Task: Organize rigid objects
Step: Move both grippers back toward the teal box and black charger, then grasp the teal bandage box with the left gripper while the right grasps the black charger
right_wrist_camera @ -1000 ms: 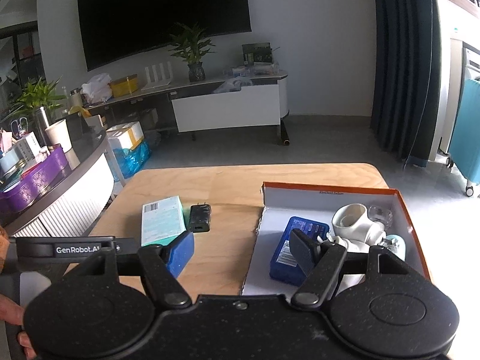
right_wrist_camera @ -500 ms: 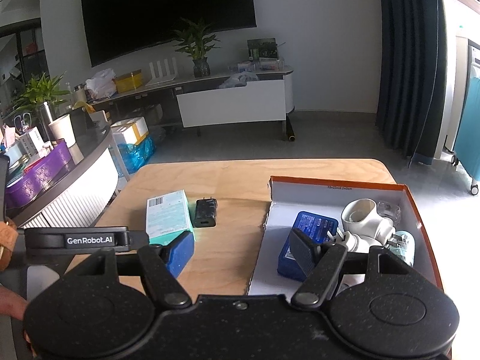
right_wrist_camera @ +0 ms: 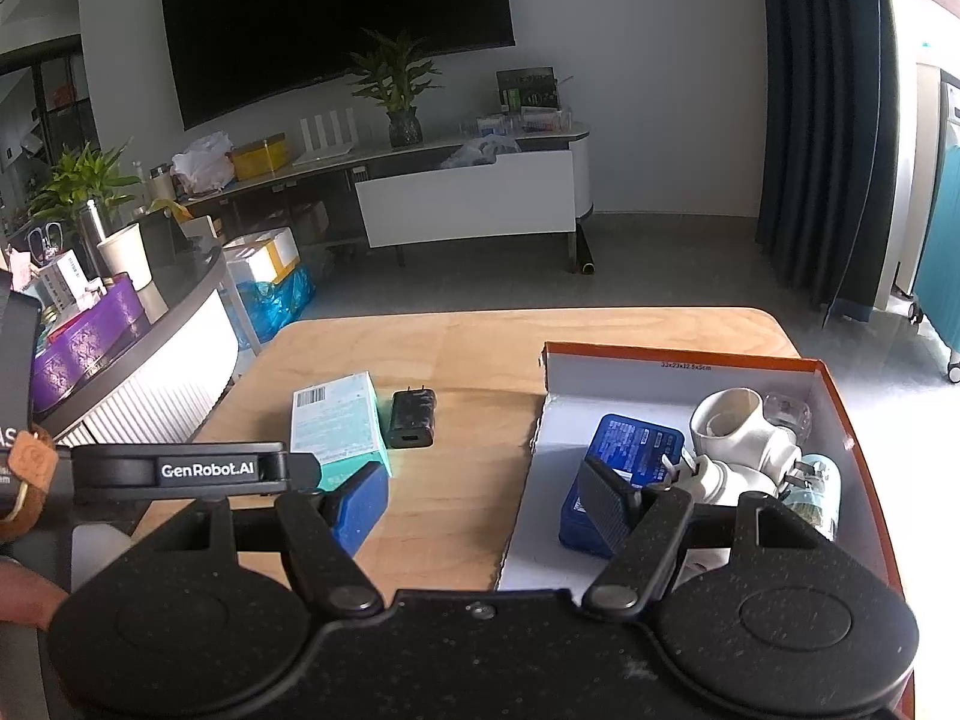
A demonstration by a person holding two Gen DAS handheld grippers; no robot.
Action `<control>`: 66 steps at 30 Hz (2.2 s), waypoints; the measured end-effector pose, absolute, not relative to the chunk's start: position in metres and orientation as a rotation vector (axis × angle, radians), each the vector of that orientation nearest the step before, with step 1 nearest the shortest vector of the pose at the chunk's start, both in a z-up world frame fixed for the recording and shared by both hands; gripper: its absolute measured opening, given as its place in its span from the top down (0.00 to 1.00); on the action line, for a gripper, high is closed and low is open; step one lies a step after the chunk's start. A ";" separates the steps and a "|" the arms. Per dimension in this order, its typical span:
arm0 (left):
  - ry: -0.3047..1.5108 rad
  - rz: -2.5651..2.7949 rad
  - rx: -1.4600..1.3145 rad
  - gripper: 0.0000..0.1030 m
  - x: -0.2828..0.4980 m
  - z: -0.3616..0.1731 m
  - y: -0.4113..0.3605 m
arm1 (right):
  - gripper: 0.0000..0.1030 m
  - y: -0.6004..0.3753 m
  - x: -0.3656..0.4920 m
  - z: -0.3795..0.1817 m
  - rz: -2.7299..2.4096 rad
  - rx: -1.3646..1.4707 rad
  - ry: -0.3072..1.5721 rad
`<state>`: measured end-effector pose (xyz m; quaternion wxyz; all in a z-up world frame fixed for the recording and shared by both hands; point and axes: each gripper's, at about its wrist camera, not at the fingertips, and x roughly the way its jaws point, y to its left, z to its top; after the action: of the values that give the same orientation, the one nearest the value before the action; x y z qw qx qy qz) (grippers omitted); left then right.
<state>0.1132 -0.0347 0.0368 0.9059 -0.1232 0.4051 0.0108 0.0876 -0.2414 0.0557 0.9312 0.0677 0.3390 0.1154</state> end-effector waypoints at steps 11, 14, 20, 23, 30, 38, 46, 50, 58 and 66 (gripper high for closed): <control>0.835 0.076 -0.281 0.00 0.140 0.028 -0.038 | 0.19 -0.238 0.094 0.048 0.258 0.142 0.708; 0.843 0.095 -0.293 0.00 0.156 0.024 -0.042 | 0.19 -0.239 0.095 0.047 0.257 0.144 0.708; 0.869 0.133 -0.191 0.00 0.180 0.009 -0.051 | 0.19 -0.243 0.100 0.043 0.252 0.156 0.716; 0.866 0.134 -0.202 0.00 0.180 0.000 -0.036 | 0.19 -0.244 0.102 0.042 0.256 0.158 0.716; 0.858 0.144 -0.252 0.00 0.179 0.007 -0.016 | 0.19 -0.243 0.106 0.037 0.261 0.169 0.725; 0.894 0.176 -0.195 0.00 0.199 -0.009 -0.035 | 0.19 -0.231 0.110 0.037 0.281 0.131 0.732; 0.832 0.138 -0.122 0.26 0.197 -0.010 -0.021 | 0.19 -0.212 0.140 0.031 0.295 0.100 0.761; 0.826 0.097 -0.183 0.31 0.193 -0.006 -0.003 | 0.19 -0.191 0.165 0.021 0.328 0.080 0.787; 0.751 0.103 -0.169 0.31 0.158 0.009 0.021 | 0.31 -0.155 0.222 -0.017 0.343 0.038 0.886; 0.744 0.105 -0.195 0.31 0.149 0.007 0.027 | 0.58 -0.136 0.249 -0.033 0.324 -0.003 0.904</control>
<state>0.1493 0.0268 0.0069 0.9257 -0.0949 0.3625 0.0511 0.2492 -0.1356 -0.0326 0.8869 -0.0016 0.4349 0.1557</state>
